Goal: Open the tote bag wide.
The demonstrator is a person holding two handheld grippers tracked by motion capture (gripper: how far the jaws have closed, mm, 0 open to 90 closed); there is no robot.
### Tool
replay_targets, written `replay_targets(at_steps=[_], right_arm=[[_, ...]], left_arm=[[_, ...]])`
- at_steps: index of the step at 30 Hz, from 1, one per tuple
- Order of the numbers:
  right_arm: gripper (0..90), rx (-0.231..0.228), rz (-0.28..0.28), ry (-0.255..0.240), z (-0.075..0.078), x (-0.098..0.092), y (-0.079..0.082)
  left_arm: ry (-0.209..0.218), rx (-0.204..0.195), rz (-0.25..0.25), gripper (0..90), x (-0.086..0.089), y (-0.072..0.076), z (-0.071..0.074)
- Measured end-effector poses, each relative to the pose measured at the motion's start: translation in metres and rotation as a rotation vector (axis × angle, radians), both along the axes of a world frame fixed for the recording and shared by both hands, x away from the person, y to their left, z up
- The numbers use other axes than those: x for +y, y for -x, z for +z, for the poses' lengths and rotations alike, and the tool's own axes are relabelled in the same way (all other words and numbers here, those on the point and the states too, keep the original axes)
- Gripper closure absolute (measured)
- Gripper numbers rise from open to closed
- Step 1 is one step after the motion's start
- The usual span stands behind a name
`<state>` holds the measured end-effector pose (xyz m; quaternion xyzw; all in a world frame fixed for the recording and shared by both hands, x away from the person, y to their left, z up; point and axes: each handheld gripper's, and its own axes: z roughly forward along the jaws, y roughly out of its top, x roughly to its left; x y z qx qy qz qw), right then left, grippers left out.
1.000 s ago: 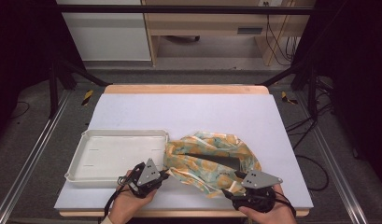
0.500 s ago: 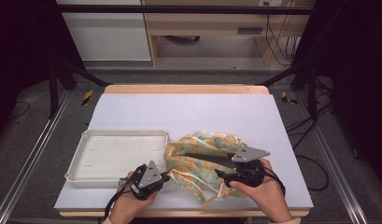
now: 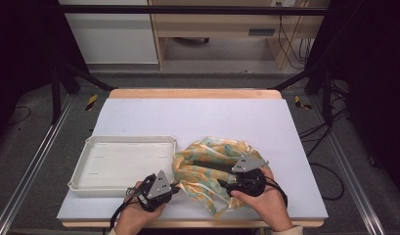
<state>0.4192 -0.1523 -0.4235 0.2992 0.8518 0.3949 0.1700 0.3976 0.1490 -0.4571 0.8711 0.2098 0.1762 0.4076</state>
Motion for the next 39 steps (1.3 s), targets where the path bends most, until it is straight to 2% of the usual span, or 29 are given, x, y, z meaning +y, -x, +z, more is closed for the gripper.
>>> replay_targets(at_steps=[4, 6, 7, 8, 9, 10, 11, 14, 18, 20, 24, 25, 27, 28, 29, 30, 35, 39], right_arm=[[37.5, 0.003, 0.014, 0.015, -0.001, -0.001, 0.002], [40.5, 0.007, 0.019, 0.025, -0.001, 0.0, 0.003], [45.2, 0.009, 0.025, 0.028, -0.002, 0.001, 0.003], [45.2, 0.009, 0.025, 0.028, -0.002, 0.001, 0.003], [51.2, 0.015, 0.029, 0.042, -0.003, 0.001, 0.003], [51.2, 0.015, 0.029, 0.042, -0.003, 0.001, 0.003], [55.0, 0.013, 0.035, 0.045, -0.003, 0.001, 0.004], [72.3, -0.002, 0.048, 0.049, -0.002, 0.0, 0.007], [87.5, -0.005, 0.073, 0.05, 0.0, -0.001, 0.013], [89.6, -0.013, 0.075, 0.054, 0.0, -0.002, 0.016], [90.0, -0.023, 0.047, 0.036, -0.002, -0.009, 0.02], [90.0, -0.022, 0.043, 0.037, -0.002, -0.011, 0.02], [90.0, -0.014, 0.006, 0.026, -0.006, -0.015, 0.018], [90.0, -0.014, 0.006, 0.026, -0.006, -0.015, 0.018], [90.0, -0.019, -0.021, 0.007, -0.008, -0.017, 0.016], [90.0, -0.019, -0.021, 0.007, -0.008, -0.017, 0.016], [90.0, -0.023, -0.05, -0.013, -0.01, -0.021, 0.014], [90.0, -0.025, -0.042, -0.02, -0.01, -0.02, 0.016]], left_arm=[[0.002, 0.001, -0.002, 88.6, 0.0, 0.0, 0.0], [0.003, 0.0, -0.002, 88.6, 0.0, 0.0, 0.0], [0.004, 0.0, -0.002, 88.6, 0.0, 0.0, 0.001], [0.004, 0.0, -0.002, 88.6, 0.0, 0.0, 0.001], [0.004, 0.0, -0.002, 88.6, 0.0, 0.0, 0.001], [0.004, 0.0, -0.002, 88.6, 0.0, 0.0, 0.001], [0.004, 0.0, -0.002, 88.6, 0.0, 0.0, 0.001], [0.006, 0.001, -0.002, 88.5, 0.0, 0.001, 0.001], [0.009, 0.004, -0.002, 88.2, 0.0, 0.0, 0.001], [0.011, 0.005, 0.001, 87.5, 0.001, 0.0, 0.001], [0.027, -0.003, 0.024, 76.5, 0.004, -0.001, 0.004], [0.031, -0.001, 0.039, 76.5, 0.006, -0.002, 0.005], [0.038, -0.002, 0.057, 62.3, 0.009, -0.002, 0.008], [0.043, -0.005, 0.062, 62.3, 0.011, -0.002, 0.009], [0.053, 0.002, 0.068, 54.9, 0.014, -0.002, 0.013], [0.053, 0.002, 0.068, 52.9, 0.014, -0.002, 0.013], [0.057, -0.017, 0.09, 48.9, 0.026, -0.002, 0.021], [0.06, -0.049, 0.148, 49.3, 0.041, -0.009, 0.031]])
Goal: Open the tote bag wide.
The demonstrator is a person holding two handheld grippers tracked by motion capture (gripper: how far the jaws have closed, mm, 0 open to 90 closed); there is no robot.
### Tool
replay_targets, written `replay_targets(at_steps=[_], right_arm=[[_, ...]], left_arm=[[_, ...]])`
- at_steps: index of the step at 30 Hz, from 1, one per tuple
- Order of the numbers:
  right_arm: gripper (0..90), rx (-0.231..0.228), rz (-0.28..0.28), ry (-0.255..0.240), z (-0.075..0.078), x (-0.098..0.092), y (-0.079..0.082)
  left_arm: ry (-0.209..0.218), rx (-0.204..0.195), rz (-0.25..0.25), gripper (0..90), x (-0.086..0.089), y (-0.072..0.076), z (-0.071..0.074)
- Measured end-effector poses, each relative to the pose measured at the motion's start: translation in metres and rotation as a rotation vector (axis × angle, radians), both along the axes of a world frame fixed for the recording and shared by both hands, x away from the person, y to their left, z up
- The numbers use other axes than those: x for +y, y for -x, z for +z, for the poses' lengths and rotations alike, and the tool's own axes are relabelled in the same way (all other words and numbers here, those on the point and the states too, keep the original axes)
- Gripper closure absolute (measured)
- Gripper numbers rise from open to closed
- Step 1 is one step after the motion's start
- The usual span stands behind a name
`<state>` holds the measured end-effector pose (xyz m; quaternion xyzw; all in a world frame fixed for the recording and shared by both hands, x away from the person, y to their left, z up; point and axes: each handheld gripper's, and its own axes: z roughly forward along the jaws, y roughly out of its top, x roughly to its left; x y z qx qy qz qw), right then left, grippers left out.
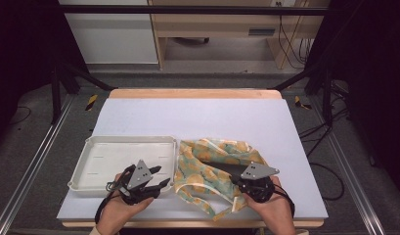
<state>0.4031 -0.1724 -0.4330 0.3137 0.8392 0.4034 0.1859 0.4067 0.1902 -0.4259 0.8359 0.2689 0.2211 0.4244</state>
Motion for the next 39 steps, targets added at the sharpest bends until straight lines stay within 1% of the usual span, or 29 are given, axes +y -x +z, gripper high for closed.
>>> replay_targets(at_steps=[2, 4, 5, 7, 8, 9, 10, 11, 15, 16, 17, 19, 20, 21, 22, 23, 24, 26, 28, 29, 30, 31, 32, 33, 34, 35, 36, 38, 39], right_arm=[[90.0, 0.003, 0.0, 0.0, 0.0, 0.001, 0.001], [90.0, -0.006, 0.023, 0.013, -0.001, 0.004, 0.003], [90.0, -0.006, 0.023, 0.013, -0.001, 0.004, 0.003], [90.0, -0.006, 0.033, 0.021, -0.001, 0.006, 0.005], [90.0, -0.017, 0.05, 0.027, -0.001, 0.008, 0.009], [90.0, -0.017, 0.05, 0.027, -0.001, 0.008, 0.009], [90.0, -0.028, 0.064, 0.036, 0.0, 0.01, 0.013], [90.0, -0.028, 0.064, 0.036, 0.0, 0.01, 0.013], [89.9, -0.031, 0.087, 0.042, -0.001, 0.011, 0.021], [89.8, -0.03, 0.099, 0.049, -0.003, 0.01, 0.024], [89.8, -0.03, 0.099, 0.049, -0.003, 0.01, 0.024], [89.9, -0.024, 0.11, 0.052, -0.005, 0.01, 0.026], [89.8, -0.018, 0.119, 0.06, -0.008, 0.01, 0.027], [89.8, -0.018, 0.119, 0.06, -0.008, 0.01, 0.027], [89.8, -0.015, 0.13, 0.071, -0.01, 0.012, 0.028], [89.8, -0.015, 0.13, 0.071, -0.01, 0.012, 0.028], [89.8, -0.016, 0.133, 0.075, -0.01, 0.012, 0.028], [89.8, -0.014, 0.138, 0.079, -0.011, 0.013, 0.029], [89.8, -0.012, 0.144, 0.08, -0.011, 0.013, 0.029], [89.8, -0.013, 0.147, 0.082, -0.011, 0.013, 0.029], [89.8, -0.012, 0.153, 0.087, -0.012, 0.014, 0.03], [89.8, -0.012, 0.153, 0.087, -0.012, 0.014, 0.03], [90.0, -0.017, 0.157, 0.095, -0.012, 0.014, 0.03], [90.0, -0.017, 0.157, 0.095, -0.012, 0.014, 0.03], [90.0, -0.016, 0.161, 0.097, -0.012, 0.014, 0.03], [90.0, -0.014, 0.165, 0.1, -0.012, 0.015, 0.031], [90.0, -0.01, 0.174, 0.101, -0.013, 0.015, 0.032], [90.0, -0.004, 0.186, 0.102, -0.013, 0.014, 0.033], [90.0, -0.004, 0.186, 0.102, -0.013, 0.014, 0.033]], left_arm=[[-0.006, -0.005, 0.012, 49.4, 0.004, -0.003, 0.003], [-0.001, -0.01, 0.029, 47.3, 0.005, -0.01, 0.009], [-0.001, -0.01, 0.029, 45.1, 0.005, -0.01, 0.009], [-0.005, -0.015, 0.015, 41.9, 0.001, -0.015, 0.015], [-0.005, -0.024, 0.012, 40.0, -0.003, -0.019, 0.021], [-0.004, -0.035, 0.009, 40.0, -0.006, -0.023, 0.026], [0.007, -0.042, -0.004, 37.4, -0.013, -0.03, 0.034], [0.007, -0.042, -0.004, 36.0, -0.013, -0.03, 0.034], [-0.007, -0.057, -0.038, 34.3, -0.037, -0.049, 0.049], [-0.009, -0.04, -0.065, 33.4, -0.047, -0.059, 0.052], [-0.009, -0.04, -0.065, 32.8, -0.047, -0.059, 0.052], [-0.026, -0.023, -0.093, 31.9, -0.058, -0.07, 0.053], [-0.02, -0.017, -0.098, 31.1, -0.064, -0.077, 0.054], [-0.02, -0.017, -0.098, 30.9, -0.064, -0.077, 0.054], [-0.027, 0.005, -0.119, 30.5, -0.071, -0.087, 0.052], [-0.027, 0.005, -0.119, 30.6, -0.071, -0.087, 0.052], [-0.054, 0.021, -0.135, 30.6, -0.075, -0.092, 0.05], [-0.079, 0.057, -0.162, 31.3, -0.08, -0.099, 0.044], [-0.111, 0.076, -0.18, 33.8, -0.085, -0.103, 0.038], [-0.138, 0.085, -0.193, 36.2, -0.087, -0.103, 0.036], [-0.18, 0.103, -0.207, 46.0, -0.091, -0.105, 0.032], [-0.18, 0.103, -0.207, 48.2, -0.091, -0.105, 0.032], [-0.224, 0.109, -0.211, 57.2, -0.094, -0.108, 0.029], [-0.224, 0.109, -0.211, 61.1, -0.094, -0.108, 0.029], [-0.24, 0.121, -0.215, 61.1, -0.096, -0.11, 0.028], [-0.245, 0.136, -0.22, 64.6, -0.098, -0.112, 0.027], [-0.249, 0.141, -0.226, 75.0, -0.099, -0.113, 0.026], [-0.26, 0.149, -0.228, 82.6, -0.1, -0.115, 0.025], [-0.266, 0.148, -0.225, 82.6, -0.1, -0.115, 0.024]])
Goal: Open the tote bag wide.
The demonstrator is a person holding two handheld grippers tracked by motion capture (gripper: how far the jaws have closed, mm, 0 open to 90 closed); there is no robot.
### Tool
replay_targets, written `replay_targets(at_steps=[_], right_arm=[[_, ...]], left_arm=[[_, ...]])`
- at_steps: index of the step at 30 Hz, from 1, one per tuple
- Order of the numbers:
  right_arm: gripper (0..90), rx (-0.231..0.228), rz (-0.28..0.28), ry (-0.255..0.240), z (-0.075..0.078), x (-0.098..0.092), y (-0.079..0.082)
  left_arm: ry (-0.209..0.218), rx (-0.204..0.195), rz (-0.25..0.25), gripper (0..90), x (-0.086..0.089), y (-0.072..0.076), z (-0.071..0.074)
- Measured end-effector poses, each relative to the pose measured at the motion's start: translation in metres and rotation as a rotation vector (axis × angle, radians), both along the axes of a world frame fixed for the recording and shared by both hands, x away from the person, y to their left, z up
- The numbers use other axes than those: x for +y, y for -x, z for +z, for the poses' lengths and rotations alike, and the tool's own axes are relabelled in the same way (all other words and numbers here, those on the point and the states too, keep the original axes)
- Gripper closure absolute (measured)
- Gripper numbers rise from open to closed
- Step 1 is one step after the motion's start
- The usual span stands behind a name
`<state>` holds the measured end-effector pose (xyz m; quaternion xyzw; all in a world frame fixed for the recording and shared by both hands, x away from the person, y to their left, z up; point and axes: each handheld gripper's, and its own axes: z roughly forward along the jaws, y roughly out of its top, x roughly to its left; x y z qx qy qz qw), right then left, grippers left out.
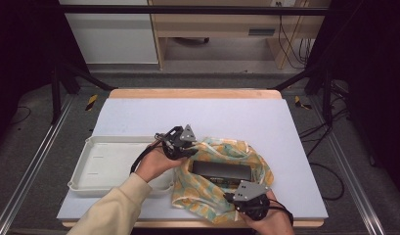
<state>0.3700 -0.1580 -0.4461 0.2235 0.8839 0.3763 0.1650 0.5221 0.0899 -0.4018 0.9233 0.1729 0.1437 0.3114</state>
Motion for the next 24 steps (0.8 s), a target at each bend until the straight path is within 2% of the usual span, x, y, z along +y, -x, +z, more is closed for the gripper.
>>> replay_targets(at_steps=[1, 2, 5, 6, 9, 11, 18, 19, 20, 21, 22, 24], right_arm=[[90.0, 0.009, 0.017, 0.007, -0.001, -0.001, 0.001], [90.0, 0.009, 0.017, 0.007, -0.001, -0.001, 0.001], [90.0, 0.03, 0.04, 0.018, -0.002, -0.003, 0.006], [90.0, 0.03, 0.04, 0.018, -0.002, -0.003, 0.006], [90.0, 0.051, 0.057, 0.043, -0.004, -0.006, 0.011], [90.0, 0.06, 0.06, 0.043, -0.004, -0.009, 0.013], [89.8, 0.066, 0.036, 0.038, -0.003, -0.015, 0.013], [86.4, 0.062, 0.024, 0.028, -0.002, -0.016, 0.012], [86.4, 0.062, 0.024, 0.028, -0.002, -0.016, 0.012], [78.8, 0.057, 0.013, 0.012, 0.0, -0.017, 0.01], [78.8, 0.057, 0.013, 0.012, 0.0, -0.017, 0.01], [70.0, 0.051, -0.01, 0.004, 0.003, -0.018, 0.009]], left_arm=[[-0.008, -0.008, 0.017, 87.1, 0.001, -0.002, 0.0], [-0.008, -0.008, 0.017, 88.1, 0.001, -0.002, 0.0], [0.035, -0.042, 0.088, 89.1, 0.009, -0.005, 0.002], [0.035, -0.042, 0.088, 89.2, 0.009, -0.005, 0.002], [0.075, -0.076, 0.132, 89.3, 0.017, -0.007, 0.003], [0.087, -0.081, 0.143, 89.3, 0.02, -0.007, 0.003], [0.121, -0.075, 0.137, 89.4, 0.026, 0.001, -0.002], [0.146, -0.068, 0.132, 89.5, 0.028, 0.005, -0.001], [0.146, -0.068, 0.132, 89.5, 0.028, 0.005, -0.001], [0.165, -0.068, 0.127, 89.5, 0.029, 0.009, -0.002], [0.165, -0.068, 0.127, 89.5, 0.029, 0.009, -0.002], [0.183, -0.069, 0.119, 89.5, 0.03, 0.014, -0.002]])
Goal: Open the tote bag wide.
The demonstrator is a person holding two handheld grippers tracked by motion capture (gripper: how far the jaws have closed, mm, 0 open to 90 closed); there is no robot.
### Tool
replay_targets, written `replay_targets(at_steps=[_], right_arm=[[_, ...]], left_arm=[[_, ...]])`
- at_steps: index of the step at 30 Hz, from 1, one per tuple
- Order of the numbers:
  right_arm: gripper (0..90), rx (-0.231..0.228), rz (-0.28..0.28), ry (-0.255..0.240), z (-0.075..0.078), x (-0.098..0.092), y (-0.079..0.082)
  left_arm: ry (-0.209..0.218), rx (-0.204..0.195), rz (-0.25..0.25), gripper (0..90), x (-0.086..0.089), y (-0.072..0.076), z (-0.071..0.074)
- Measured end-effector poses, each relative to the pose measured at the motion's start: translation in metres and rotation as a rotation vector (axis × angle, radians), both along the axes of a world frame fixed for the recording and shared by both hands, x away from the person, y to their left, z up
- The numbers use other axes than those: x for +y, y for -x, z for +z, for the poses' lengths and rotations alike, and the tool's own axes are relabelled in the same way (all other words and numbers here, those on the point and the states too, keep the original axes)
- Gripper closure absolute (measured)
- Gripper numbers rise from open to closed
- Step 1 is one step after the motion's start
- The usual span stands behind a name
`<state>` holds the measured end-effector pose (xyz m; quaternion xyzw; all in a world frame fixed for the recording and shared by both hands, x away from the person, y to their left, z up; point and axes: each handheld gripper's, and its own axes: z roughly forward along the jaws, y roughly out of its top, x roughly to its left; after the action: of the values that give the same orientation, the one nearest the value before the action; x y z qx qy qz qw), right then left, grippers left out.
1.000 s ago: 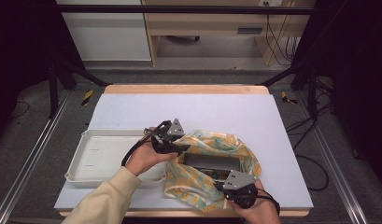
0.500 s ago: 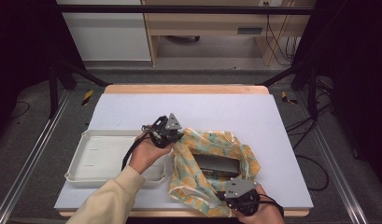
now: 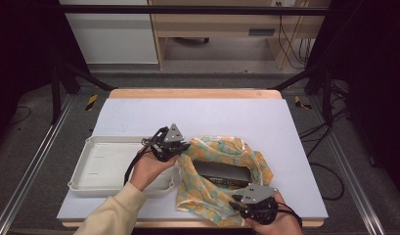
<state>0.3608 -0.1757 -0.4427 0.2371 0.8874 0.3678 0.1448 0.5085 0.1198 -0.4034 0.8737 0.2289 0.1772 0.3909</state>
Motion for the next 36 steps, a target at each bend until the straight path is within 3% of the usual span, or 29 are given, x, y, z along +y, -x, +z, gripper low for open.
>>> replay_targets(at_steps=[1, 5, 7, 9, 15, 17, 19, 21, 24, 30, 31, 33, 36], right_arm=[[58.9, 0.0, -0.024, -0.006, 0.003, -0.001, -0.002], [48.3, -0.006, -0.062, -0.004, 0.009, -0.003, -0.005], [42.0, -0.012, -0.087, -0.016, 0.014, -0.005, -0.006], [34.7, -0.029, -0.119, -0.026, 0.023, -0.006, -0.009], [30.5, -0.062, -0.196, -0.041, 0.042, -0.012, -0.017], [30.5, -0.095, -0.26, -0.062, 0.053, -0.021, -0.022], [30.5, -0.101, -0.281, -0.063, 0.056, -0.023, -0.023], [30.6, -0.113, -0.348, -0.07, 0.061, -0.032, -0.028], [30.5, -0.102, -0.446, -0.026, 0.059, -0.043, -0.038], [34.0, -0.032, -0.47, 0.033, 0.048, -0.046, -0.047], [40.5, -0.014, -0.478, 0.066, 0.044, -0.047, -0.051], [45.5, -0.009, -0.474, 0.074, 0.042, -0.047, -0.053], [69.5, 0.0, -0.47, 0.117, 0.04, -0.046, -0.061]], left_arm=[[0.001, -0.005, -0.003, 89.5, 0.0, 0.002, 0.0], [0.014, -0.007, -0.019, 89.5, 0.0, 0.008, 0.002], [-0.01, -0.007, -0.028, 89.5, 0.0, 0.01, 0.003], [-0.005, -0.004, -0.031, 89.6, 0.0, 0.011, 0.004], [0.014, 0.002, -0.033, 89.5, 0.002, 0.017, 0.003], [0.015, 0.0, -0.034, 89.5, 0.002, 0.019, 0.003], [0.014, 0.001, -0.036, 89.5, 0.001, 0.019, 0.003], [0.016, 0.001, -0.035, 89.5, 0.001, 0.02, 0.003], [0.021, -0.007, -0.037, 89.6, 0.0, 0.022, 0.005], [0.031, -0.018, -0.036, 89.7, 0.001, 0.023, 0.009], [0.038, -0.021, -0.032, 89.8, 0.002, 0.023, 0.009], [0.042, -0.026, -0.032, 89.8, 0.003, 0.023, 0.01], [0.056, -0.032, -0.025, 89.9, 0.005, 0.024, 0.013]])
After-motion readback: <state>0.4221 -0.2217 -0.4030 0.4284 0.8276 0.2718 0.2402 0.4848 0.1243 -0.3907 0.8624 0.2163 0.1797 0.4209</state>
